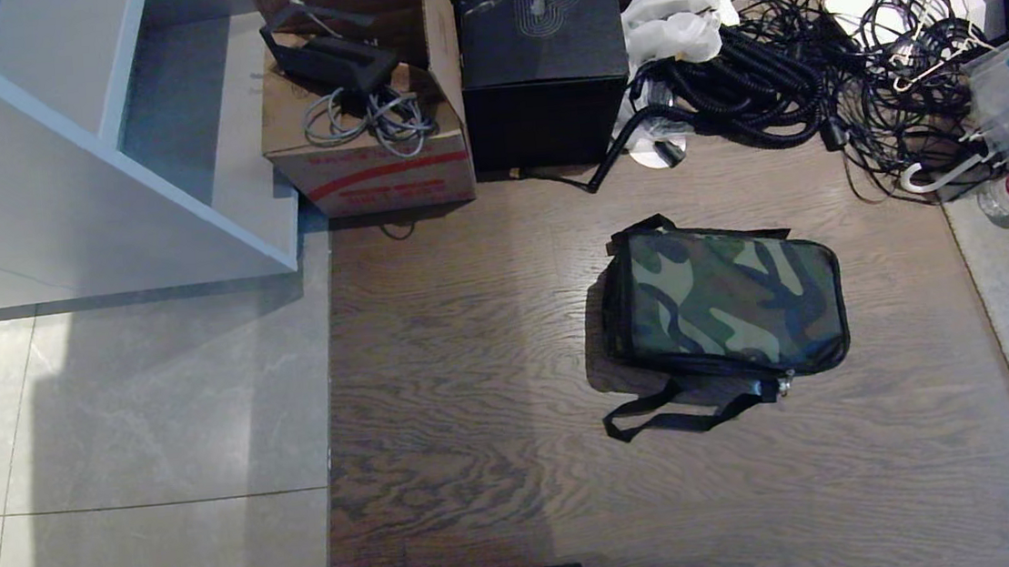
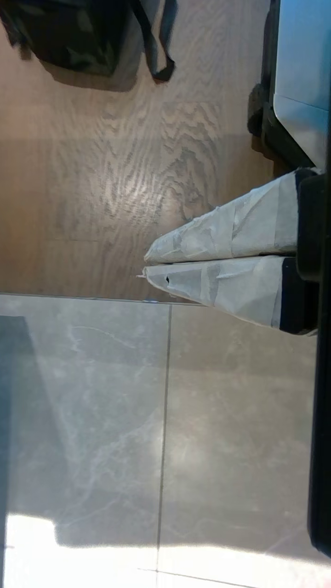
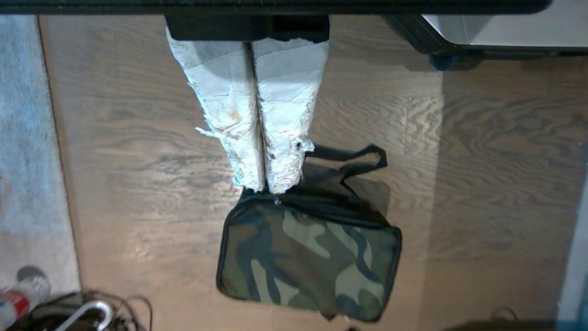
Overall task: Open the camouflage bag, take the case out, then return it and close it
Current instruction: Open the top of the storage box
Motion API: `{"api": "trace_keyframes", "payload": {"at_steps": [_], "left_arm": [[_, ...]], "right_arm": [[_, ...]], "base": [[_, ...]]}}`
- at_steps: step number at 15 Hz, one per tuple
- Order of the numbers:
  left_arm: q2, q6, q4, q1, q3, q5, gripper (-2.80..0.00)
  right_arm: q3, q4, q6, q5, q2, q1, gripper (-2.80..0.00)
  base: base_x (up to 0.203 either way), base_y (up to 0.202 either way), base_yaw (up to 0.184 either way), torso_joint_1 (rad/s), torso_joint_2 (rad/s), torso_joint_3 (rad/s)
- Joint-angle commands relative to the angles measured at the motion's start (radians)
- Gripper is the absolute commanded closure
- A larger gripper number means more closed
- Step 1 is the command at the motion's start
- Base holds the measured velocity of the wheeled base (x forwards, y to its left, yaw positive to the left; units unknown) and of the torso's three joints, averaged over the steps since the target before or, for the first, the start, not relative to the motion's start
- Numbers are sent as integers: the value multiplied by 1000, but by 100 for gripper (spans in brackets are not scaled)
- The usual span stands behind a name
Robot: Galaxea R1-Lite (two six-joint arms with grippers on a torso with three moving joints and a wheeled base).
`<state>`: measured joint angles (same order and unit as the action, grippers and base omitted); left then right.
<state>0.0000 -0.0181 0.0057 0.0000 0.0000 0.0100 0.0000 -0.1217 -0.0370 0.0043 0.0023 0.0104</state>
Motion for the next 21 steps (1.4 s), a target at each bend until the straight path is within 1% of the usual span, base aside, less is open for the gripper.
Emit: {"api": "trace_keyframes", "payload": {"at_steps": [1,10,15,18,20,21], "left_arm": [[0,0,0,0,0,1,0],[0,4,-1,0,0,-1,0],[0,4,0,0,0,-1,0],[0,4,0,0,0,-1,0],[0,4,0,0,0,-1,0],[0,4,0,0,0,-1,0]], "right_arm": [[40,-1,0,0,-1,0,0],[40,-1,0,0,-1,0,0],[40,-1,-1,0,-1,0,0],[40,3,-13,3,-1,0,0],[40,-1,-41,6,-1,0,0],[40,-1,-41,6,-1,0,0]], "base": [[0,0,0,2,2,-206],[0,0,0,5,4,-192],[0,0,0,0,3,-29],[0,0,0,0,0,0],[0,0,0,0,0,0],[0,0,0,0,0,0]]}}
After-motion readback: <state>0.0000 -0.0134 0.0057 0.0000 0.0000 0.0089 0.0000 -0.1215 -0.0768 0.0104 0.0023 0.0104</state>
